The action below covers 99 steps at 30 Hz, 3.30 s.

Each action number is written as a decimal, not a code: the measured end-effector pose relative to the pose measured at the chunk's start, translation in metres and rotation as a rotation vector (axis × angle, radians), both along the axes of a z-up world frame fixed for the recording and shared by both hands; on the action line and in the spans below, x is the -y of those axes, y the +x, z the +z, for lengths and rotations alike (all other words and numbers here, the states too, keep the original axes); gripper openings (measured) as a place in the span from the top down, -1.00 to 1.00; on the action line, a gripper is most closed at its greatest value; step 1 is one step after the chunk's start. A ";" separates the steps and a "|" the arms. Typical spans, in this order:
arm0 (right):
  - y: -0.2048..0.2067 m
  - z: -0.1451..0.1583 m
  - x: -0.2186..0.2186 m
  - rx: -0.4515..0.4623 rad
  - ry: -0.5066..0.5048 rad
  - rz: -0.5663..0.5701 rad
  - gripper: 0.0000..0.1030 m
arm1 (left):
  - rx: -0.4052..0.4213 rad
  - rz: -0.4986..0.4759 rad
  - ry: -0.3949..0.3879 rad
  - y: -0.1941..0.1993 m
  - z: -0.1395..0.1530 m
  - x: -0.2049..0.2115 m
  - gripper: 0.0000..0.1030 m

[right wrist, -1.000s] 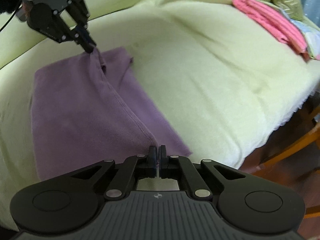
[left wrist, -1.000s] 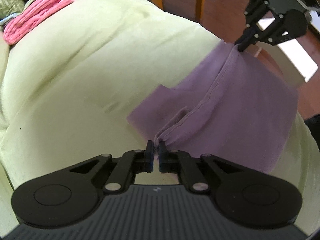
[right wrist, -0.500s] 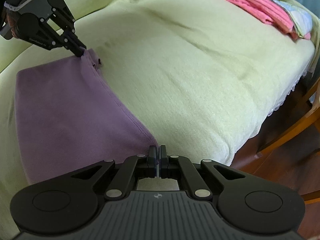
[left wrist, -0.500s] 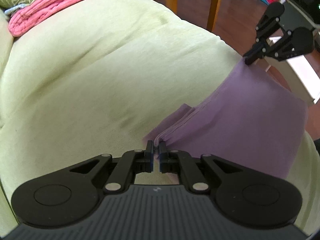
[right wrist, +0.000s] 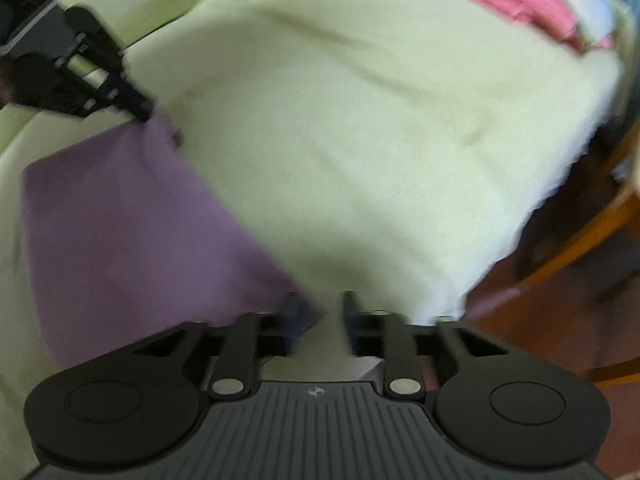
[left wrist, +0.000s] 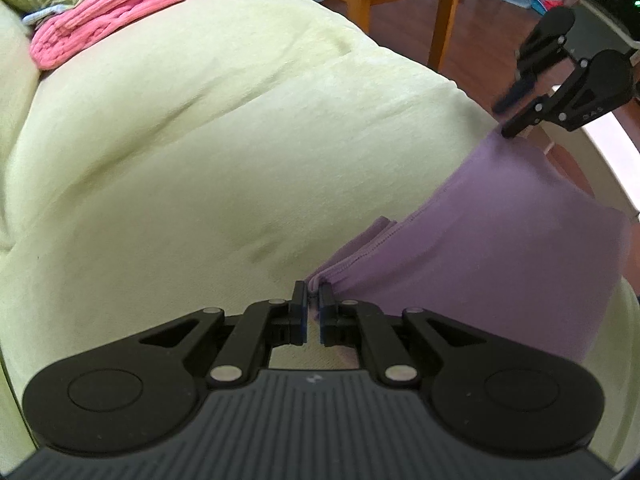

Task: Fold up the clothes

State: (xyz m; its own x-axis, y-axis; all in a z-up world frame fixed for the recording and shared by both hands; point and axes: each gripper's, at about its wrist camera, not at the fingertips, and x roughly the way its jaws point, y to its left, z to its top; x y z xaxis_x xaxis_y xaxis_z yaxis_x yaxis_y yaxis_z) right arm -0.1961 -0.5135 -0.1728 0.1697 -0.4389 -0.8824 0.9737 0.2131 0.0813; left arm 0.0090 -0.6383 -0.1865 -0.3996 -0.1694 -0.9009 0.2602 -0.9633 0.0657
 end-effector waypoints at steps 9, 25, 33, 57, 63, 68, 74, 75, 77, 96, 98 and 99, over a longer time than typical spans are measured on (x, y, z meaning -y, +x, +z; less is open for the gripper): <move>0.062 0.012 0.056 0.206 -0.126 0.253 0.48 | -0.012 0.033 -0.022 0.002 0.000 -0.004 0.91; 0.082 -0.002 0.075 0.222 -0.145 0.293 0.99 | -0.036 0.079 -0.064 0.007 0.002 -0.006 0.91; 0.083 -0.016 0.075 0.231 -0.129 0.236 0.99 | -0.030 0.126 -0.084 0.012 0.008 0.001 0.95; 0.075 -0.024 -0.003 0.056 -0.228 -0.117 0.93 | -0.049 0.019 0.009 -0.004 0.003 -0.004 0.91; 0.032 -0.039 -0.040 -0.008 -0.222 -0.265 0.72 | -0.060 0.025 -0.026 -0.004 -0.002 -0.007 0.90; 0.041 -0.014 -0.049 -0.025 -0.225 -0.295 0.72 | -0.045 0.015 -0.049 -0.007 -0.002 -0.010 0.91; 0.133 0.013 -0.043 0.298 -0.297 -0.060 0.74 | -0.037 0.028 0.029 -0.008 0.000 0.004 0.91; 0.148 0.011 -0.039 0.322 -0.302 -0.039 0.74 | -0.030 0.024 0.041 -0.009 0.001 0.006 0.91; 0.173 0.003 -0.035 0.341 -0.306 -0.013 0.73 | -0.011 0.010 0.059 -0.012 0.002 0.010 0.91; 0.252 -0.014 -0.088 0.178 -0.398 0.235 0.81 | 0.013 -0.035 0.029 -0.016 -0.001 0.007 0.90; 0.237 0.003 -0.095 0.195 -0.418 0.150 0.88 | 0.008 -0.033 0.026 -0.015 -0.001 0.006 0.90; 0.227 0.009 -0.098 0.192 -0.426 0.099 0.88 | 0.005 -0.034 0.024 -0.015 -0.002 0.006 0.90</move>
